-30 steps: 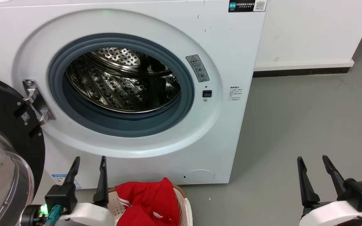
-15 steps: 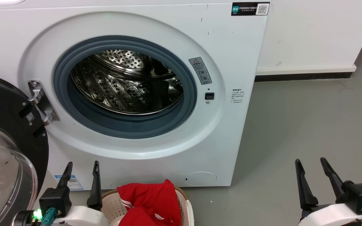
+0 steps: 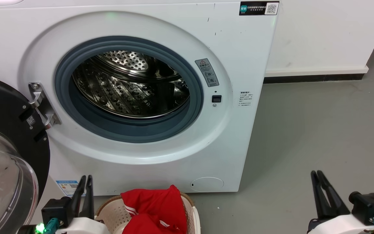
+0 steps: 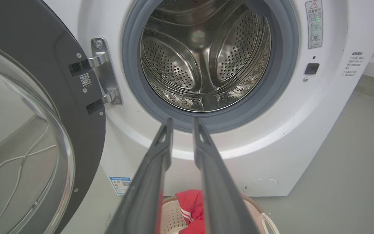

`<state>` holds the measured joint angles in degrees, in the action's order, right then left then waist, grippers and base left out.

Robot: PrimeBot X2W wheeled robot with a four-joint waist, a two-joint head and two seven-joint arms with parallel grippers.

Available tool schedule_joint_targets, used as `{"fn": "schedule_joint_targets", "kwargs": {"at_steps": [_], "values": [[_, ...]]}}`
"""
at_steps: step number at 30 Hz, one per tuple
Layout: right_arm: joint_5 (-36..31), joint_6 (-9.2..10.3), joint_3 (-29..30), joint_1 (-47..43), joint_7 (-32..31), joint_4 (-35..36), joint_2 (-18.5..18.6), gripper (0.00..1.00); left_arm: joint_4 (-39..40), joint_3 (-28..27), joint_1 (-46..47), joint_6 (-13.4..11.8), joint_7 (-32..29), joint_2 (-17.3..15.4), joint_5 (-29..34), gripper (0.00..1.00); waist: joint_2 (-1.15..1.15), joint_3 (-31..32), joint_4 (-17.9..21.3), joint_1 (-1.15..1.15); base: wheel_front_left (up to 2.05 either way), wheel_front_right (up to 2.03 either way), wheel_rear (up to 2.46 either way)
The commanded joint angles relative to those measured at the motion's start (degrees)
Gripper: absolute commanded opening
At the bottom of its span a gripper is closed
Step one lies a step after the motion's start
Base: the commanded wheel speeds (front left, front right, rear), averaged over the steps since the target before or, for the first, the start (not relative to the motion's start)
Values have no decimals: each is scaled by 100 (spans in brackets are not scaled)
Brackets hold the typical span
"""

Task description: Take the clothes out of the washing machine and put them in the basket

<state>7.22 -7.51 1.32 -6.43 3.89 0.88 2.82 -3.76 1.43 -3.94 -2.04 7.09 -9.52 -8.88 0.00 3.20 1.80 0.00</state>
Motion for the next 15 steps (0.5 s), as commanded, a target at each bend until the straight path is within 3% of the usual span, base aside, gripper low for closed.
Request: {"fn": "schedule_joint_targets", "kwargs": {"at_steps": [1, 15], "values": [[258, 0, -12, 24, 5, 36, 1, 0, -29, -85, 110, 30, -74, 4, -236, 0, 0, -5, -3, 0, 0, 0, 0], [1911, 0, 13, 289, -139, -262, 81, 0, -187, -197, 270, 205, -303, 127, -1780, 0, 0, -43, -24, 0, 0, 0, 0]]}}
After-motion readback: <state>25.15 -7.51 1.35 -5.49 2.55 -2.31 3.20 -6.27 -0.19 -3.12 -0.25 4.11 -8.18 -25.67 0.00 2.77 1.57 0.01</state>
